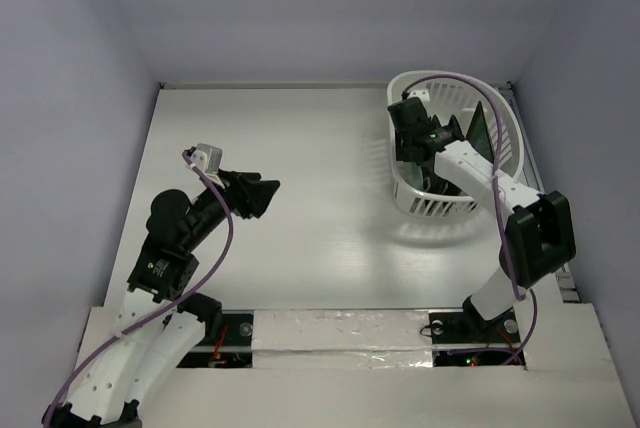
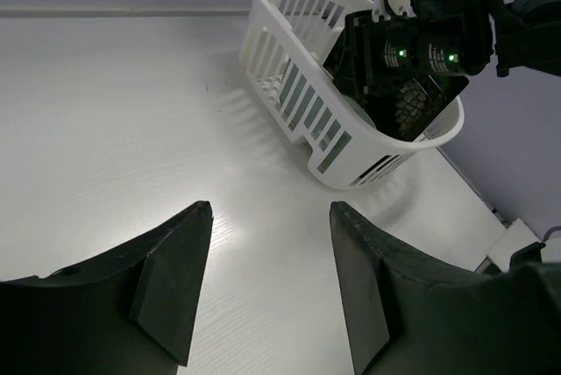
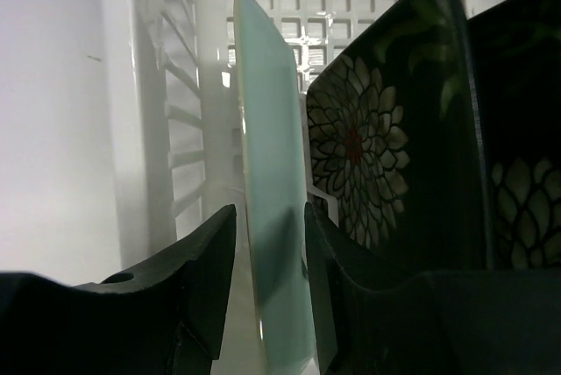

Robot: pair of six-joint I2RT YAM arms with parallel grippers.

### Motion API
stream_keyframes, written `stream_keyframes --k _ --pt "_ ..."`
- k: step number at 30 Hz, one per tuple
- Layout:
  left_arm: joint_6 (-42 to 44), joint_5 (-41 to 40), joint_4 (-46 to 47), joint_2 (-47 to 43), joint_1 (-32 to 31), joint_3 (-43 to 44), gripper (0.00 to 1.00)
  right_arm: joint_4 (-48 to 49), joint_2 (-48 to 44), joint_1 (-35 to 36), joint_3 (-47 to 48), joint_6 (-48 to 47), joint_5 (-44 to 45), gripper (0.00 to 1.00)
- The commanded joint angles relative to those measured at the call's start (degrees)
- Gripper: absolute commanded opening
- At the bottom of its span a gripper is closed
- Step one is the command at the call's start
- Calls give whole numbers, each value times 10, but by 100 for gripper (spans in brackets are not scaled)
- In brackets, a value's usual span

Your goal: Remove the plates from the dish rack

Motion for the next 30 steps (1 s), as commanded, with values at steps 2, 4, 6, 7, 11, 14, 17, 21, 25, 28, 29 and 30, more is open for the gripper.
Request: stream_keyframes --k 2,4,6,7,11,14,17,21,25,28,29,30 --pt "2 -2 15 -5 -4 22 56 28 9 -4 -13 9 -9 43" --pt "1 -1 15 -6 -4 22 62 31 12 -4 -22 13 -5 43" --pt "1 3 16 -5 -4 21 64 36 12 -9 -29 14 0 42" --pt "1 4 16 -6 -4 21 65 38 13 -9 -33 14 5 42" --pt "1 5 17 -4 -4 20 65 36 12 -9 -31 9 20 38" --pt "1 7 18 -4 -4 20 65 36 5 -9 -26 2 31 36" --pt "1 6 18 -5 -4 20 65 32 1 -9 -22 -5 20 28" --pt "1 5 17 -6 -4 20 65 21 20 -9 -21 -5 27 12" --pt "1 8 19 -7 -4 20 65 21 8 -9 -17 -8 20 1" --pt "1 13 22 -6 -4 19 65 21 -17 -9 -3 -16 34 0" --pt "1 13 22 -6 -4 19 65 18 -23 -9 1 -21 37 0" --pt "0 13 23 -6 -4 19 65 16 -28 -4 7 -28 41 0"
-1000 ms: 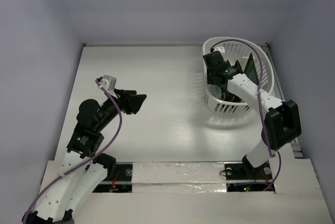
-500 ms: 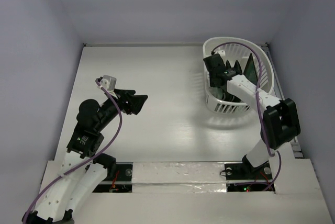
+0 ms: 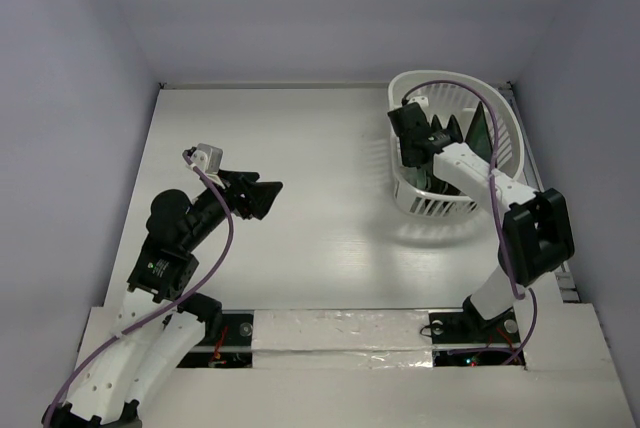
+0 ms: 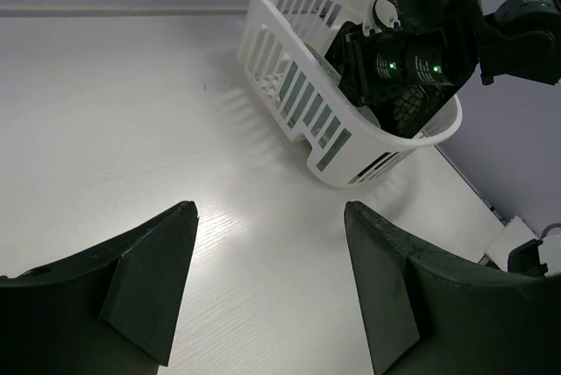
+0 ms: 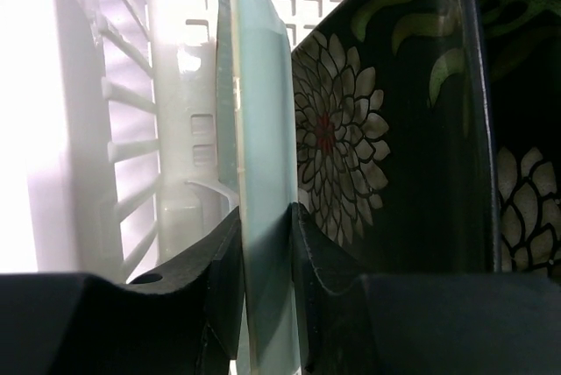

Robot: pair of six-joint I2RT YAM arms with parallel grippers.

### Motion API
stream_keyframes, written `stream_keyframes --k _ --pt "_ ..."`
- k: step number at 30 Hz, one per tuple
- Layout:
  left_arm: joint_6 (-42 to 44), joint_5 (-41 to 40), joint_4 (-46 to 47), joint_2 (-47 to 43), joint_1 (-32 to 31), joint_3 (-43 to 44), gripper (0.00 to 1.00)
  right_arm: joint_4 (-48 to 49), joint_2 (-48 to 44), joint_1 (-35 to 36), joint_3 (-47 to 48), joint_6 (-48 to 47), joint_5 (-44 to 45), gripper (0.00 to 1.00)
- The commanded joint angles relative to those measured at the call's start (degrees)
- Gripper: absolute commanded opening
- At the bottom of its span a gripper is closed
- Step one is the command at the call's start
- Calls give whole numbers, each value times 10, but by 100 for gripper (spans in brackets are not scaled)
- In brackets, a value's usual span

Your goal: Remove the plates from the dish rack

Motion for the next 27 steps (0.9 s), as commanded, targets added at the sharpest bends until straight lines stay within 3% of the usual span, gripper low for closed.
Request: stream_keyframes --k 1,20,27 --pt "0 10 23 -6 -4 20 65 8 -42 3 43 -8 17 0" --pt "-2 14 26 -8 -4 17 65 -72 10 60 154 -87 139 0" --pt "-2 13 26 -9 -4 17 65 -77 -35 82 210 -88 180 0"
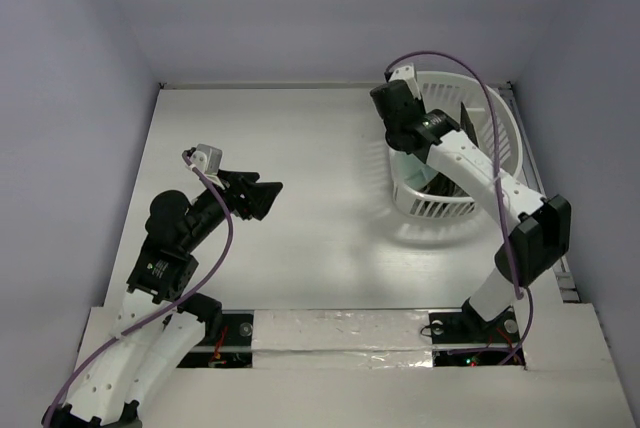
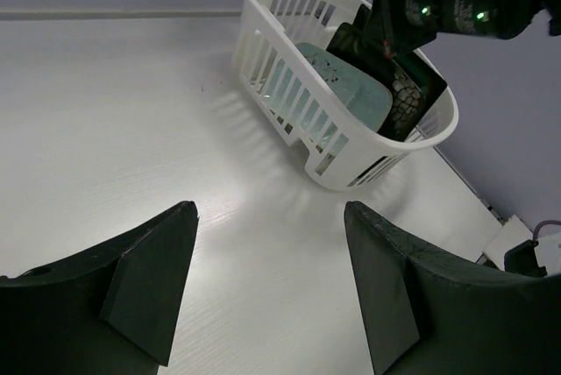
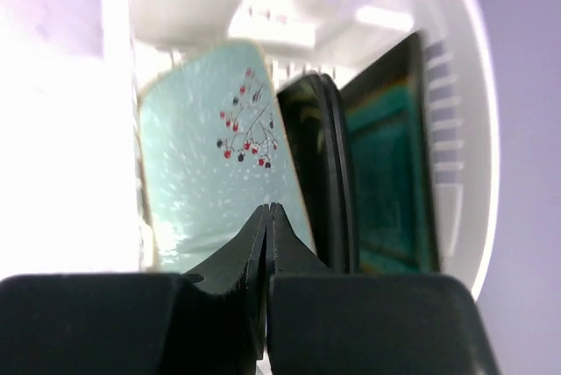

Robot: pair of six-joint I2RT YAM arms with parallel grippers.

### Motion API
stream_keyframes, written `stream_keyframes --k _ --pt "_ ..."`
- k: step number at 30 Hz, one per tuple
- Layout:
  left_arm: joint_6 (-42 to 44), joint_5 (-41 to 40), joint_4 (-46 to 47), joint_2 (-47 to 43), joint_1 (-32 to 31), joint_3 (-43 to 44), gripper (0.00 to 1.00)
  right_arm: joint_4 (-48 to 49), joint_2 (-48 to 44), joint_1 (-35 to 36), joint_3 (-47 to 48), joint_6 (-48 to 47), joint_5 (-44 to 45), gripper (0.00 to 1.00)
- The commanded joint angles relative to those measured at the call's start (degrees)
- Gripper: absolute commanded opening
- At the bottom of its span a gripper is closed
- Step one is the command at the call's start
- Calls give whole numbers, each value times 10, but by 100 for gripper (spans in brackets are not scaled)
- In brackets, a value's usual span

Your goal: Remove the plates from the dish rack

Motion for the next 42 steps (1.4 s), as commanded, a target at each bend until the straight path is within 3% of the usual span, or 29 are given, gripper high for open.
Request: stream_keyframes --k 1,4,8,22,23,27,30,42 --pt "-2 9 25 -6 -3 17 65 26 -58 17 57 -6 47 0" --pt "-2 8 24 -5 -3 17 65 21 -91 23 79 0 49 0" --pt "-2 7 24 -5 -3 17 65 17 -113 23 76 9 -10 0" --pt "-2 5 21 -5 -3 17 65 50 -75 -2 -38 75 -80 0" --pt "-2 4 21 -7 -3 16 65 49 -71 -2 -39 76 -90 2" --pt "-2 5 20 -8 -3 16 65 42 -50 -36 -43 76 -113 30" --pt "-2 7 21 -8 -3 16 65 40 -35 -55 -43 67 -133 38" --pt "-2 7 20 -10 -3 16 65 -9 46 -88 17 24 -102 43"
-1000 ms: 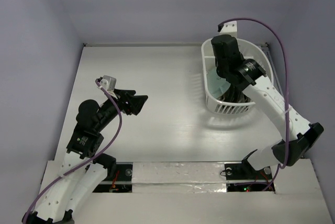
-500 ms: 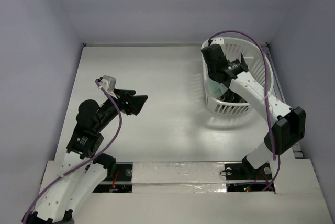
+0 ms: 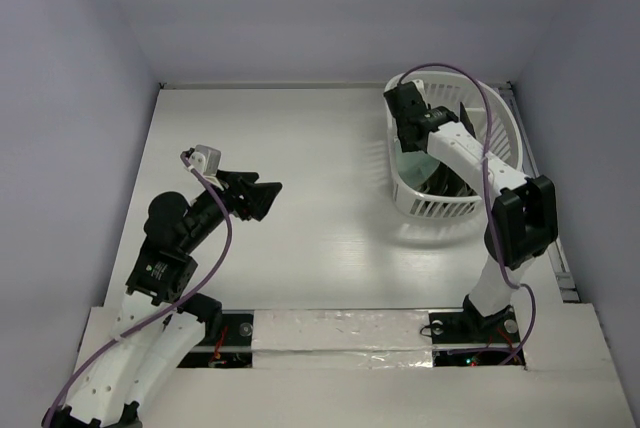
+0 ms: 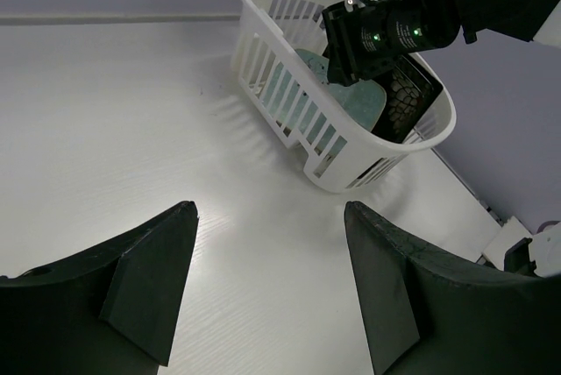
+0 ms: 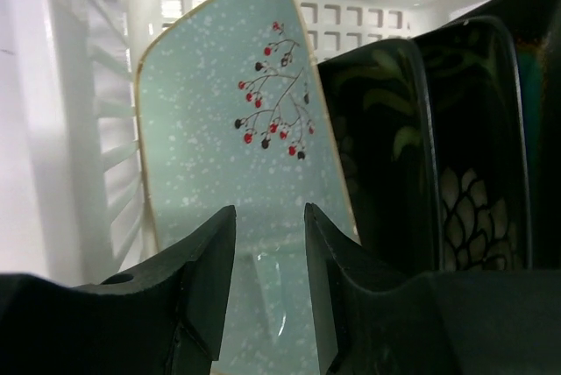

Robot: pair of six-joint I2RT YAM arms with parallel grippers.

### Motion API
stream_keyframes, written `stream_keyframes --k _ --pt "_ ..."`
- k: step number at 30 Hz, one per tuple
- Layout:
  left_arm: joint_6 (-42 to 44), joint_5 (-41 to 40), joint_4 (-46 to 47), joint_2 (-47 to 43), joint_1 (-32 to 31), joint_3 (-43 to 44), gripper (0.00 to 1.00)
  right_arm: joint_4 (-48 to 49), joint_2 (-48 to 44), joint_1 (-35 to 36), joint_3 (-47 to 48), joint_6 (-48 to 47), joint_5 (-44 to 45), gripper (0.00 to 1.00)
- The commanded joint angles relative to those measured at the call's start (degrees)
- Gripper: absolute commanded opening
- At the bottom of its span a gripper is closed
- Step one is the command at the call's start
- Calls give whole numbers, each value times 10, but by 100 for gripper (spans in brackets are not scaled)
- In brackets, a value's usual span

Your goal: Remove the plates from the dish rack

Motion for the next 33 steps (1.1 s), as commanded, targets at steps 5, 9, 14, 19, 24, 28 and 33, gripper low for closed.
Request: stream_keyframes --k 5,9,14,19,24,28,33 --pt "-2 8 21 -4 -3 16 65 -10 -3 -10 35 -24 36 44" --pt "-2 8 21 -4 -3 16 65 -10 3 -10 42 -29 49 47" --pt "-1 7 20 -5 -3 16 65 -25 17 -15 59 -33 59 54" --pt "-1 4 16 -6 -3 18 65 -28 18 -21 39 -24 42 54" --pt "-1 2 16 -6 -9 18 65 -30 19 -32 18 -14 27 57" --pt "-1 2 16 -6 -9 18 65 -21 13 -32 1 -8 6 57" --pt "-1 1 16 -6 -9 18 65 -5 6 -37 -28 -1 -14 59"
